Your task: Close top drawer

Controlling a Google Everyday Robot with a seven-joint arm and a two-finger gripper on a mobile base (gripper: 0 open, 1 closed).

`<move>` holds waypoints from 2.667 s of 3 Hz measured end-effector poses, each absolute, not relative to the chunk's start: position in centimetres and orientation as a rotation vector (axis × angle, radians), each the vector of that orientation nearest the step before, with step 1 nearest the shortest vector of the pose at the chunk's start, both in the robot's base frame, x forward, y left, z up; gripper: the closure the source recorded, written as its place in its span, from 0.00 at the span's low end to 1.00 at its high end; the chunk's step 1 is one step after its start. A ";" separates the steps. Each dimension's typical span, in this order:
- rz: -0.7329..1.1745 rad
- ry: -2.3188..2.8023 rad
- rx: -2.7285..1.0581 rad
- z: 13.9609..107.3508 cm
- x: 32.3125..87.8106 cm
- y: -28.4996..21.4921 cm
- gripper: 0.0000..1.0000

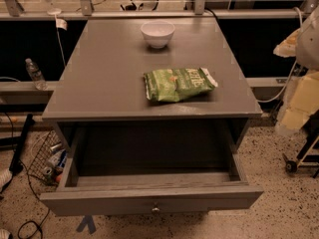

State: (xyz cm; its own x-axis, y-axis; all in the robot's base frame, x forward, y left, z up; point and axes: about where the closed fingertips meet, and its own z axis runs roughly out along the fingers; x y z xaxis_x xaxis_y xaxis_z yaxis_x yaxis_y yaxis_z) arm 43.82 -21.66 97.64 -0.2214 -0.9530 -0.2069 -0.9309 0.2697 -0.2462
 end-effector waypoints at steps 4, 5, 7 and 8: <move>-0.036 2.804 -1.381 85.7 34.2 -21.8 0.00; -0.008 2.991 -1.187 80.4 31.7 -21.7 0.00; -0.013 3.060 -1.050 79.5 31.2 -21.8 0.00; 0.013 3.137 -1.001 75.1 31.2 -21.6 0.00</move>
Offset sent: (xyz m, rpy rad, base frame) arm -0.0674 0.0081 -0.0832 -0.0944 0.2859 -0.2404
